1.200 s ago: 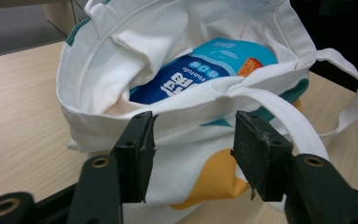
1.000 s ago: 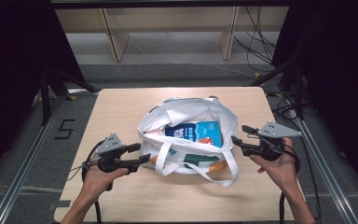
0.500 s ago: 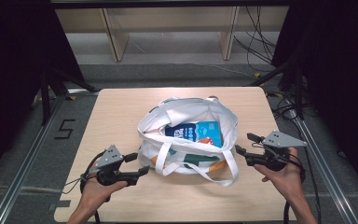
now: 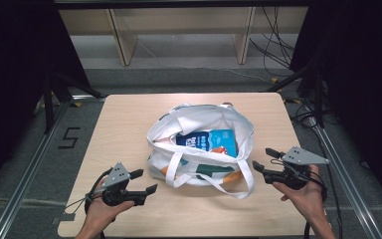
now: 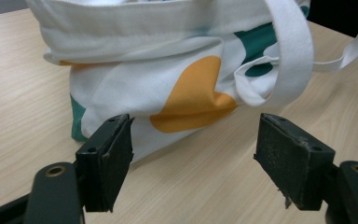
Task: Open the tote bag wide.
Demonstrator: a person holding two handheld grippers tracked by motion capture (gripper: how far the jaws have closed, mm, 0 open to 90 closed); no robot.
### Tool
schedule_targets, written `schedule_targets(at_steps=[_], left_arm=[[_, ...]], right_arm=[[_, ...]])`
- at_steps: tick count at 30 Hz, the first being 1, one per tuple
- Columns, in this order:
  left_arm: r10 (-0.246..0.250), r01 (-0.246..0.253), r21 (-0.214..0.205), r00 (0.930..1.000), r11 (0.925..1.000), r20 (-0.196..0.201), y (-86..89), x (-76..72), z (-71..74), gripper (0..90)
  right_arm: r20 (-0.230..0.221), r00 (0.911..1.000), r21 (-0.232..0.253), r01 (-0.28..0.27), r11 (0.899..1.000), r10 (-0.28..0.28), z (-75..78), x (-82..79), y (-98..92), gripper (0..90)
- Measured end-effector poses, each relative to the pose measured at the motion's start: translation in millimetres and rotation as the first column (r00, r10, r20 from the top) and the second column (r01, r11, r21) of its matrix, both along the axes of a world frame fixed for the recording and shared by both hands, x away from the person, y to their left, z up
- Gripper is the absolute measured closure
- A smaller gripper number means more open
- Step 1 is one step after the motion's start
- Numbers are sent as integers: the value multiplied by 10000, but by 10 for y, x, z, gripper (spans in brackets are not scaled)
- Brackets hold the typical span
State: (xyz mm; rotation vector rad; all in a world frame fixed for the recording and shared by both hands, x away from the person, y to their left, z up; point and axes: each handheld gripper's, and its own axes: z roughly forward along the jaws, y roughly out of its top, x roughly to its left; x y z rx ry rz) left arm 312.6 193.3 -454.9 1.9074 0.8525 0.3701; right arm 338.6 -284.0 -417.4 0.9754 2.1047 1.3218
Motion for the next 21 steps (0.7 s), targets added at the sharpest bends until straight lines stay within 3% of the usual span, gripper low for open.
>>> schedule_targets(at_steps=[5,8,9,12,16,21], left_arm=[[88,-87,32,9999,10000,-146,6,-69,-84,264],[61,-61,166,10000,9998,-11,13,-96,-122,263],[-40,39,243,10000,9997,48,18,-93,-133,262],[110,-109,73,9997,9999,-232,0,-129,-189,255],[-68,71,444,10000,9990,-70,30,-145,-229,254],[68,-61,384,9998,9992,-193,48,-174,-269,253]], right_arm=[[286,9996,189,36,9998,-42,-25,-35,-22,335],[204,9998,-110,-11,9999,14,-44,-68,-58,326],[-71,9999,54,129,9999,-129,-69,-87,-50,321],[-252,9995,54,173,9998,-171,-138,-95,-80,306],[-381,9985,0,406,9992,-405,-225,-121,-130,294],[-674,9964,-86,502,9987,-507,-363,-165,-171,294]])
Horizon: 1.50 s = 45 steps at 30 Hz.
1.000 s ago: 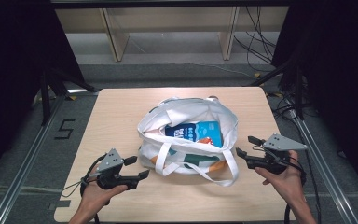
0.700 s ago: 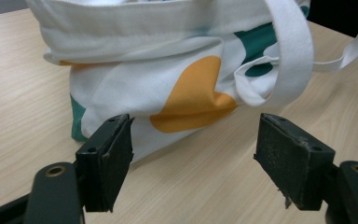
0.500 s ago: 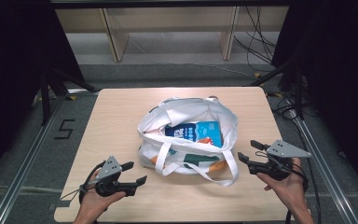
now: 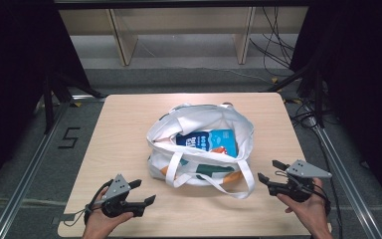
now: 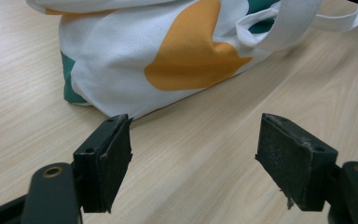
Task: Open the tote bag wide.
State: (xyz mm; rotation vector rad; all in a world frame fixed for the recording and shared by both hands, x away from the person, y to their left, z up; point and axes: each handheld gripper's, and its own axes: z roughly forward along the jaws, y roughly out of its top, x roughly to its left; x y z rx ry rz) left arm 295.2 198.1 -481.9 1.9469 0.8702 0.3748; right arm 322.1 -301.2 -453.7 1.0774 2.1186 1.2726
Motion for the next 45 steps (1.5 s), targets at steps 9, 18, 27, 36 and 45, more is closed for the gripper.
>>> schedule_targets(at_steps=[9,18,27,36,45], left_arm=[[148,-148,107,9999,9998,-11,-8,-49,-55,254],[99,-96,504,9999,9987,-72,-6,-104,-113,253],[87,-81,298,9998,9995,-181,-48,-132,-152,249],[46,-40,347,9998,9994,-168,-55,-130,-155,249],[-23,36,640,9998,9979,-196,-40,-122,-152,249]], right_arm=[[-158,9999,-485,-74,9988,66,-130,-89,46,293],[-324,9986,-1047,-460,9934,428,-246,-168,67,293],[-856,9946,-1159,-680,9909,583,-327,-274,58,292],[-1039,9915,-1254,-910,9879,782,-353,-280,54,292],[-1040,9917,-1304,-896,9874,762,-363,-278,59,292]])
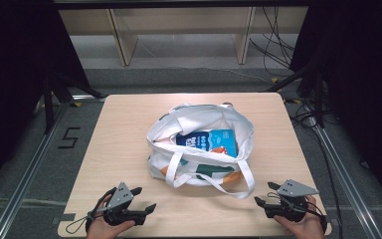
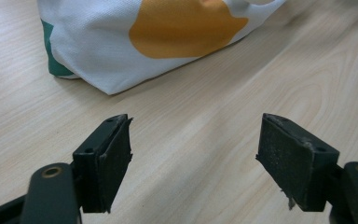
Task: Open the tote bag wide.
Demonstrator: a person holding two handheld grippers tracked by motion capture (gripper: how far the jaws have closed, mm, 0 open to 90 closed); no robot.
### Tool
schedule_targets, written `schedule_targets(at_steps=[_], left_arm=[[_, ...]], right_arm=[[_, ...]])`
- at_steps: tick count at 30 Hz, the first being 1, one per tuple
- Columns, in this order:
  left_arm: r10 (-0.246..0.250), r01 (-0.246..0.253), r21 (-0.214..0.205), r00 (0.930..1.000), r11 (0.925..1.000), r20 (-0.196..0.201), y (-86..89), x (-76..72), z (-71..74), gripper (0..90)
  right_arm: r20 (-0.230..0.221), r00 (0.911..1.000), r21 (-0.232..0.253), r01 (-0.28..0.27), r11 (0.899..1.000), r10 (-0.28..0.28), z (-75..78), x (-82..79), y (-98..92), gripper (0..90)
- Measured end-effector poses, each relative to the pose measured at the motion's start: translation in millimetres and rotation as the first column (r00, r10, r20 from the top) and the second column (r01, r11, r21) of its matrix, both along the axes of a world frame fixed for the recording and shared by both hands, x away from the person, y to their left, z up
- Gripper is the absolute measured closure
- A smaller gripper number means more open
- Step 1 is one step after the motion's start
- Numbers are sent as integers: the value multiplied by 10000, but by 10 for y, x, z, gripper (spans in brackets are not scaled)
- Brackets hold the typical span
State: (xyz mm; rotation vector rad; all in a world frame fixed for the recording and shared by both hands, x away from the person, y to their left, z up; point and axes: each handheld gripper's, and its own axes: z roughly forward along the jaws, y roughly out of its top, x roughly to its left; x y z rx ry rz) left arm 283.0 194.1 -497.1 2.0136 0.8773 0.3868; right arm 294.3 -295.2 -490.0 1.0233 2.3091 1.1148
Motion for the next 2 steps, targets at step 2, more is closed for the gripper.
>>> schedule_targets(at_steps=[2], left_arm=[[54,-55,-294,10000,9996,-36,-16,-6,-5,249]], right_arm=[[17,9999,3,-126,9999,126,-2,7,-2,292]])
